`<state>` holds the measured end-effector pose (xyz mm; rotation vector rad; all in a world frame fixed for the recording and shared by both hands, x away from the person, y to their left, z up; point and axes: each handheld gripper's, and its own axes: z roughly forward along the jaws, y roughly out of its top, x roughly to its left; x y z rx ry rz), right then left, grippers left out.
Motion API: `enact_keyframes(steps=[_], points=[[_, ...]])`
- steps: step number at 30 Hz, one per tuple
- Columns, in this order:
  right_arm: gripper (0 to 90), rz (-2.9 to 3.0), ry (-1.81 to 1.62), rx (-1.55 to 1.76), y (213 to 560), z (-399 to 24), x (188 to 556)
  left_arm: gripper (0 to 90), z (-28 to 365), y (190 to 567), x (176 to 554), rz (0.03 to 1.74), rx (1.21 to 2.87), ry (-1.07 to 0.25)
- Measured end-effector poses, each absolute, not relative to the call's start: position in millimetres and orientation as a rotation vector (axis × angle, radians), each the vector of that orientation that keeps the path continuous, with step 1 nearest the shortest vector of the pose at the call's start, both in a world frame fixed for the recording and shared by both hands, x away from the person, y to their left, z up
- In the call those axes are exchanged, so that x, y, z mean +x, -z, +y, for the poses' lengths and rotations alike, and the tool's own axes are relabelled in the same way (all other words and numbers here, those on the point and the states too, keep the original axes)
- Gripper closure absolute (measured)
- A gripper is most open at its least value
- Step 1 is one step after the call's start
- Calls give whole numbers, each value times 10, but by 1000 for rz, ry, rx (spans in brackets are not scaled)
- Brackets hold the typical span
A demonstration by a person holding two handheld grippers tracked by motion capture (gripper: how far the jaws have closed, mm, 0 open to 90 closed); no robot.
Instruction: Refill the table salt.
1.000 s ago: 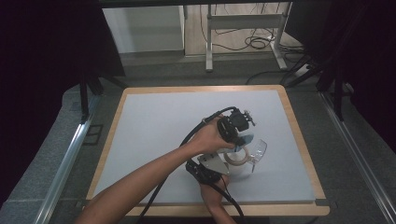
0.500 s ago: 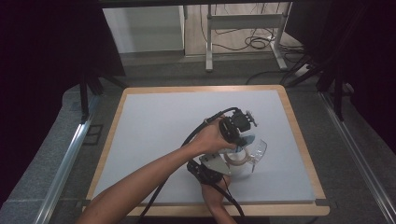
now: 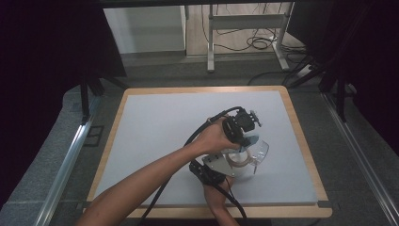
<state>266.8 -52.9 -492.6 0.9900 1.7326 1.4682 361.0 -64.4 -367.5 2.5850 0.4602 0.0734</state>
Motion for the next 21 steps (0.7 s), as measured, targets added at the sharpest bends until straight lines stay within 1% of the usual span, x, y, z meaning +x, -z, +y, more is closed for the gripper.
enact_keyframes(steps=[14, 21], points=[[454, 1743, -1469, 1012, 4994, -499, 2682, 900, -632, 3767, 3672, 472, 2605, -41], [454, 1741, -1470, 1013, 4990, -518, 2683, 900, -660, 3768, 3668, 469, 2609, -45]])
